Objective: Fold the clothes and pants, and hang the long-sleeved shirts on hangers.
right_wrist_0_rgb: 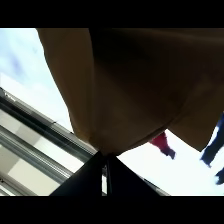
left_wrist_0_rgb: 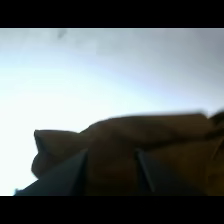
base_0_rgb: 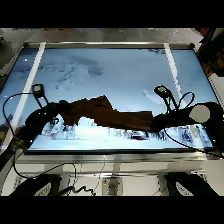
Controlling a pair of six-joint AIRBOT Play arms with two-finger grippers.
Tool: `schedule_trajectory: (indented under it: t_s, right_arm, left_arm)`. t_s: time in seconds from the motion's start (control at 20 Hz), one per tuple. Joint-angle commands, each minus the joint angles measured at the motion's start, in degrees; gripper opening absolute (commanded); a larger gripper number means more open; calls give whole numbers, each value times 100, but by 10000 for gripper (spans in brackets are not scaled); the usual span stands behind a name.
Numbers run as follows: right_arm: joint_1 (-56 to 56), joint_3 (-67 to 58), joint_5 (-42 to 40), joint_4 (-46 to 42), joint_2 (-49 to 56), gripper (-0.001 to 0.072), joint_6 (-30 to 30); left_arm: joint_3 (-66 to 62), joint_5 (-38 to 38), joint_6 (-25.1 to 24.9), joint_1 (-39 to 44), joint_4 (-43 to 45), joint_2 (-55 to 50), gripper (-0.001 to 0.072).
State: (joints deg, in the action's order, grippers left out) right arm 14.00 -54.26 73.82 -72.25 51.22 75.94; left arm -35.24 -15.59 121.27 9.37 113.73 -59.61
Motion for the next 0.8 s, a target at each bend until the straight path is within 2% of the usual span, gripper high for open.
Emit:
schedule_trajectory:
  t_s: [0.0,0.15,0.25,0.35,0.45,0.5,0.6,0.65,0.75]
  right_arm:
    - [-2,4,-101,4,2,6,-2]
    - [-2,4,-127,4,2,6,-4]
    - [-2,4,-129,4,2,7,-2]
    - [-2,4,-133,4,2,6,-4]
    - [-2,4,-155,2,2,6,-4]
    - [-2,4,-177,2,2,6,-4]
    - [-2,4,-247,2,4,6,-4]
    - [-2,4,-284,4,2,6,-4]
    - [-2,4,-293,2,2,6,-4]
  left_arm:
    - [-199,-2079,-1714,247,61,-11,276]
    - [-201,-2944,-1200,-221,0,-9,275]
    - [-201,-2900,-824,-557,-59,-9,265]
    - [-205,-2658,-767,-935,-205,-11,262]
    - [-356,-2649,-776,-1414,-671,-144,224]
    - [-520,-2671,-951,-1631,-1119,-286,224]
    - [-968,-2673,-1799,-1919,-2310,-656,224]
    - [-1237,-2717,-2328,-1978,-2924,-870,224]
    - [-1740,-2975,-3377,-1996,-3523,-1327,225]
